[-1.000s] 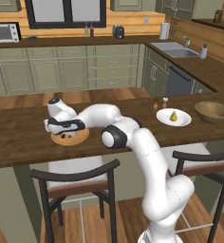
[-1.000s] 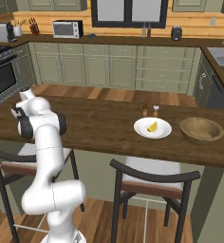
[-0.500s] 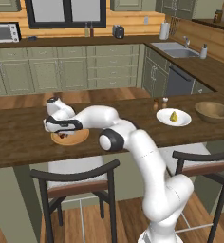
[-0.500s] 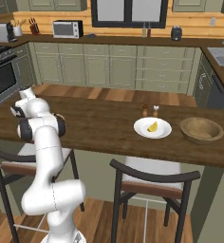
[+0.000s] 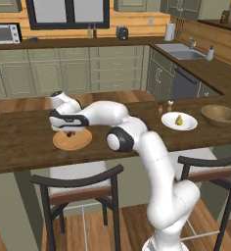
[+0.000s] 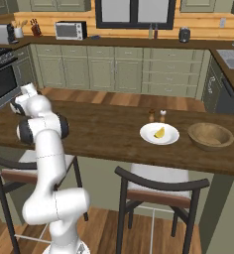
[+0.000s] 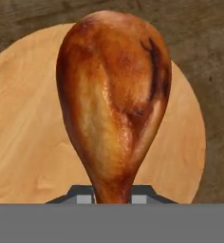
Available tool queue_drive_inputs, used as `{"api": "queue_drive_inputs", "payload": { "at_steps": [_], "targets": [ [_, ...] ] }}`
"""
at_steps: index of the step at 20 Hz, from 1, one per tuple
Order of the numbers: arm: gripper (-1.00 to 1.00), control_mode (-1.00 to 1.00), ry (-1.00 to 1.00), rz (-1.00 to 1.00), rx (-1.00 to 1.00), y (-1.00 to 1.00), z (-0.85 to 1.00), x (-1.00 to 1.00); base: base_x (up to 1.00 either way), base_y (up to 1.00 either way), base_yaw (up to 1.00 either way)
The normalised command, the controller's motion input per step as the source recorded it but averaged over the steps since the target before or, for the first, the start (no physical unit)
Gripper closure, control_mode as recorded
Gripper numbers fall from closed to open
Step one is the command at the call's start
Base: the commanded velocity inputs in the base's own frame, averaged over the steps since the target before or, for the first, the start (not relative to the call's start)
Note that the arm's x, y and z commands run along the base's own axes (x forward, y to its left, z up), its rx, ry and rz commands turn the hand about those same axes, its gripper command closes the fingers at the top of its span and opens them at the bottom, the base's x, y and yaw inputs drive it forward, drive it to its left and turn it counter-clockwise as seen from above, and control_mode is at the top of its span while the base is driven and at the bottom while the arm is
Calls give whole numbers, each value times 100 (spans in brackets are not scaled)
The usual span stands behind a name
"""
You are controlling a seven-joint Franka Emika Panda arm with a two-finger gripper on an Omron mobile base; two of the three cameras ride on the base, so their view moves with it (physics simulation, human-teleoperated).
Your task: Pick the chicken drumstick and lemon wedge from their plates and place them in the bowl. Then put the bowl in the fridge.
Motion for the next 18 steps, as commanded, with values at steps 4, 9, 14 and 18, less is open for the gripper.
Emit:
{"api": "queue_drive_inputs", "payload": {
  "at_steps": [4, 9, 14, 18],
  "targets": [
    [100, -100, -6, 3, 0, -100, 74, -100, 0, 0, 0],
    [100, -100, -11, 3, 0, -100, 38, -94, 0, 0, 0],
    [100, -100, -13, 3, 2, -100, 24, -57, 0, 0, 0],
    [100, -100, -1, 1, 11, -100, 61, -6, 0, 0, 0]
  ]
}}
